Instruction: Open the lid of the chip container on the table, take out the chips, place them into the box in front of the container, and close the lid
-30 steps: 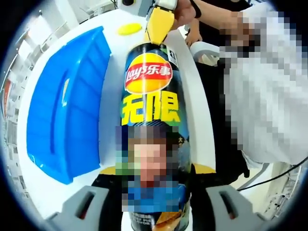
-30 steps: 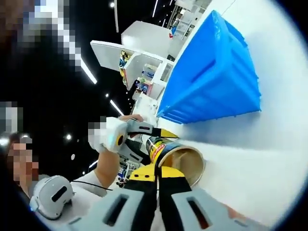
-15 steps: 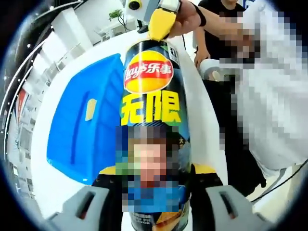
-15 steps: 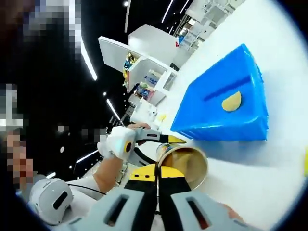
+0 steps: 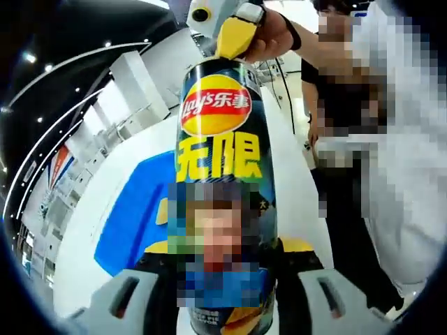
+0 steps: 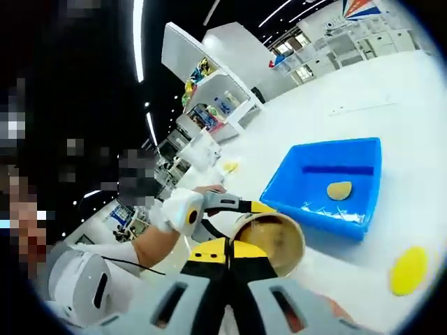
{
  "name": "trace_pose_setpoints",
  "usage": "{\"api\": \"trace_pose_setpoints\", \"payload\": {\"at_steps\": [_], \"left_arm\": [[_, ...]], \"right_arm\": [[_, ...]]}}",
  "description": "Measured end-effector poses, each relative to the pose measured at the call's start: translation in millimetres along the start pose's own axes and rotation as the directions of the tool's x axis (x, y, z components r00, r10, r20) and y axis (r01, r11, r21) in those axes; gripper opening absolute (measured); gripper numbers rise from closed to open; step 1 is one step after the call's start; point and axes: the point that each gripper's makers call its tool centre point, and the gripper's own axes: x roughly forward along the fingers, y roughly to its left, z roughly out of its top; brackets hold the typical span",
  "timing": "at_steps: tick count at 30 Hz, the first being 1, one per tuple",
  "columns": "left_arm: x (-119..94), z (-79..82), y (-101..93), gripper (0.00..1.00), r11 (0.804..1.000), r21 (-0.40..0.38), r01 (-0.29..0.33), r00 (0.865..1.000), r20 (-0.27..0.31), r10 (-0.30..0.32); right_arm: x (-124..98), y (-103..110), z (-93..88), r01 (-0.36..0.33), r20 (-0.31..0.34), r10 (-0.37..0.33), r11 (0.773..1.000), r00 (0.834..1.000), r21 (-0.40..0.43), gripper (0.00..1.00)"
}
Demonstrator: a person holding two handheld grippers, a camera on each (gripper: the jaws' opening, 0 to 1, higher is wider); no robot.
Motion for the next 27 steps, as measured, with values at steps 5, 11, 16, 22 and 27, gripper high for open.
{"api": "trace_pose_setpoints", "payload": {"at_steps": [5, 11, 16, 22, 27], "left_arm": [[5, 9.4, 0.3, 0.54, 1.0, -0.021, -0.024, 0.998, 0.065, 0.025], [11, 30.0, 9.0, 0.54, 0.993, -0.039, -0.112, 0.976, 0.184, 0.117], [17, 44.3, 7.7, 0.54, 0.985, -0.072, -0.156, 0.951, 0.257, 0.17], [22, 61.4, 6.2, 0.54, 0.973, -0.124, -0.196, 0.913, 0.339, 0.227], [30, 74.0, 5.6, 0.54, 0.964, -0.188, -0.19, 0.884, 0.394, 0.251]], "right_arm": [[-5, 4, 3.3, 0.03, -0.021, -0.03, 0.999, 0.999, -0.018, 0.0], [-13, 13, 11.5, 0.083, -0.062, -0.09, 0.99, 0.994, -0.11, 0.0], [-21, 23, 15.5, 0.148, -0.115, -0.176, 0.965, 0.978, -0.216, 0.0], [-28, 31, 18.3, 0.204, -0.171, -0.261, 0.935, 0.95, -0.292, 0.0], [-32, 33, 22.7, 0.245, -0.201, -0.328, 0.904, 0.923, -0.351, 0.0]]}}
